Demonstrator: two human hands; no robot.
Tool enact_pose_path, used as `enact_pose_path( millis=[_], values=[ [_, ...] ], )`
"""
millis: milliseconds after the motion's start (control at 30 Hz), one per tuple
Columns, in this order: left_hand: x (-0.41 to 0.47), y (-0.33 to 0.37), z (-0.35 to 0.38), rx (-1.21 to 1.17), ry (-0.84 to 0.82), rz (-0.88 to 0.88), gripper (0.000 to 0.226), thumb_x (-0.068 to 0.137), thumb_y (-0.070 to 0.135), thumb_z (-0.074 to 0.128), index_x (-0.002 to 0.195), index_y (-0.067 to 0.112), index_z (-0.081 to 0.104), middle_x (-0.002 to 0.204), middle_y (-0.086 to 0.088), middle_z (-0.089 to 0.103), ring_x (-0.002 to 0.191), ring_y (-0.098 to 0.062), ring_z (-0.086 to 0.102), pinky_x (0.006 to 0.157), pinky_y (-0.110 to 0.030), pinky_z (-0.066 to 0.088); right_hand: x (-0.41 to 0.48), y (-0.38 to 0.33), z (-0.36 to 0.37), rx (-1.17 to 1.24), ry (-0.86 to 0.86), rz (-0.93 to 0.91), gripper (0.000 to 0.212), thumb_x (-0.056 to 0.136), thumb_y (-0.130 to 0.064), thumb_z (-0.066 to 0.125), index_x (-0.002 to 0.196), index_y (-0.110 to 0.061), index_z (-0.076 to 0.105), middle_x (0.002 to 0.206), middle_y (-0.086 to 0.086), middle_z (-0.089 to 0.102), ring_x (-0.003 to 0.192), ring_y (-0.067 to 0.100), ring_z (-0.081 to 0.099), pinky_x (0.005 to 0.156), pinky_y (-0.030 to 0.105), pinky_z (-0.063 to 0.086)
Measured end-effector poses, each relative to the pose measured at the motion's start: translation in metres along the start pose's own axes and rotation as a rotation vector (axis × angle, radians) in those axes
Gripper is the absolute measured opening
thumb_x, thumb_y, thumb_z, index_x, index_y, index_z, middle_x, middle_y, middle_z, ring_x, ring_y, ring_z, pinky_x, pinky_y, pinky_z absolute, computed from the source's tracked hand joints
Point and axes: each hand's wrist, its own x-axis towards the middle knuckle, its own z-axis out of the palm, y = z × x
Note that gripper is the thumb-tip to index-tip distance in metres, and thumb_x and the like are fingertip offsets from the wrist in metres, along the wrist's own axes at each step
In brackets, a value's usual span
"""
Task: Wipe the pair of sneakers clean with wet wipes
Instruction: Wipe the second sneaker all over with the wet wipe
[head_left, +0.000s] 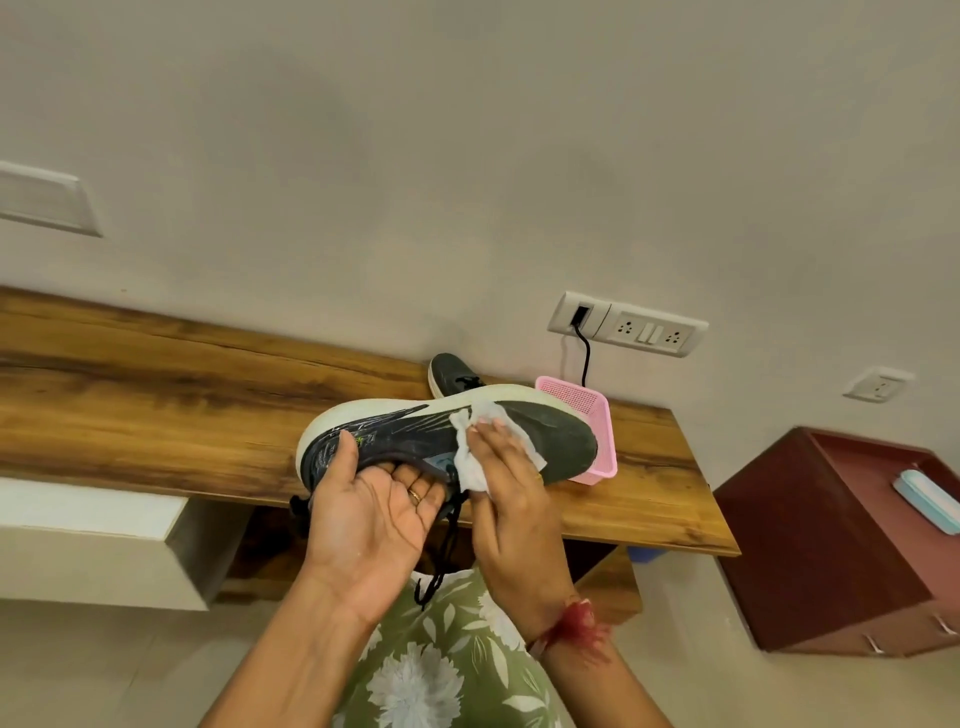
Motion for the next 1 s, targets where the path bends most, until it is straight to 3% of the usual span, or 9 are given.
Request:
enact_pose_path(
  millis=[167, 300, 433, 500, 600, 667, 733, 900, 1000],
  values=[
    [-0.002, -0.001, 0.002, 0.021, -0.002, 0.005, 0.063, 0.097, 0.053, 0.029, 0.126, 0.003, 0.054, 0.114, -0.017, 0.069, 0.114, -0.025, 0.059, 0.095, -0.035, 0.041, 0.006, 0.022, -0.011, -0.154, 0.028, 0.020, 0.049, 0.089, -0.021, 0.033, 0.134, -0.009, 0.048, 0.138, 0.003, 0.047, 0.134, 0.007, 0.029, 0.113, 0.028, 0.020],
    [0.000, -0.001, 0.001, 0.009, 0.015, 0.002, 0.065, 0.097, 0.053, 0.029, 0.130, 0.003, 0.052, 0.116, -0.016, 0.068, 0.115, -0.024, 0.058, 0.100, -0.035, 0.039, -0.001, 0.000, -0.004, 0.010, -0.030, 0.005, 0.048, 0.090, -0.020, 0.035, 0.134, -0.010, 0.049, 0.139, 0.000, 0.045, 0.135, 0.003, 0.029, 0.113, 0.021, 0.021],
    [-0.001, -0.002, 0.001, 0.000, 0.019, -0.003, 0.063, 0.097, 0.052, 0.029, 0.128, 0.003, 0.053, 0.115, -0.017, 0.068, 0.115, -0.025, 0.058, 0.101, -0.036, 0.038, 0.007, 0.018, -0.014, -0.148, -0.019, -0.024, 0.047, 0.090, -0.020, 0.035, 0.133, -0.009, 0.050, 0.138, 0.004, 0.048, 0.133, 0.004, 0.030, 0.113, 0.028, 0.021],
    [-0.001, -0.004, 0.003, -0.006, 0.012, 0.002, 0.063, 0.097, 0.052, 0.030, 0.128, 0.003, 0.053, 0.116, -0.018, 0.067, 0.116, -0.026, 0.058, 0.102, -0.036, 0.038, 0.007, 0.012, -0.012, -0.073, 0.004, 0.034, 0.046, 0.091, -0.022, 0.034, 0.132, -0.009, 0.051, 0.137, 0.004, 0.050, 0.132, 0.002, 0.031, 0.112, 0.023, 0.023],
    [0.002, -0.005, 0.000, -0.014, 0.006, -0.001, 0.065, 0.097, 0.053, 0.028, 0.130, 0.002, 0.051, 0.120, -0.018, 0.065, 0.118, -0.026, 0.057, 0.106, -0.037, 0.037, -0.004, -0.003, -0.012, 0.039, -0.097, -0.028, 0.045, 0.090, -0.020, 0.036, 0.131, -0.013, 0.052, 0.135, -0.001, 0.049, 0.131, -0.002, 0.032, 0.110, 0.016, 0.022],
    [0.002, -0.007, -0.001, -0.010, 0.008, -0.013, 0.064, 0.097, 0.053, 0.028, 0.129, 0.002, 0.052, 0.119, -0.018, 0.066, 0.118, -0.026, 0.057, 0.107, -0.038, 0.036, -0.005, 0.010, -0.016, -0.064, -0.095, -0.061, 0.045, 0.089, -0.019, 0.036, 0.131, -0.011, 0.052, 0.134, 0.000, 0.050, 0.130, -0.004, 0.030, 0.113, 0.022, 0.019],
    [0.001, -0.011, 0.001, -0.001, 0.010, -0.023, 0.064, 0.097, 0.053, 0.029, 0.127, 0.002, 0.053, 0.117, -0.018, 0.067, 0.116, -0.026, 0.058, 0.105, -0.037, 0.036, -0.001, 0.018, -0.018, -0.135, -0.004, 0.025, 0.046, 0.091, -0.023, 0.033, 0.131, -0.011, 0.052, 0.133, 0.002, 0.052, 0.130, 0.001, 0.033, 0.113, 0.031, 0.019],
    [0.001, -0.010, -0.001, -0.015, 0.002, -0.023, 0.064, 0.098, 0.052, 0.028, 0.129, 0.002, 0.052, 0.119, -0.018, 0.066, 0.114, -0.026, 0.061, 0.102, -0.036, 0.040, -0.010, -0.002, -0.015, 0.027, -0.092, -0.026, 0.045, 0.092, -0.022, 0.034, 0.132, -0.012, 0.050, 0.134, -0.006, 0.048, 0.132, -0.005, 0.031, 0.114, 0.024, 0.019],
    [0.001, -0.009, 0.000, 0.012, 0.009, -0.018, 0.063, 0.097, 0.053, 0.028, 0.126, 0.003, 0.054, 0.116, -0.017, 0.068, 0.112, -0.025, 0.063, 0.099, -0.035, 0.041, 0.000, 0.019, -0.018, -0.130, -0.029, 0.003, 0.046, 0.091, -0.022, 0.032, 0.132, -0.011, 0.051, 0.134, 0.001, 0.051, 0.131, -0.004, 0.029, 0.114, 0.036, 0.022]
  ],
)
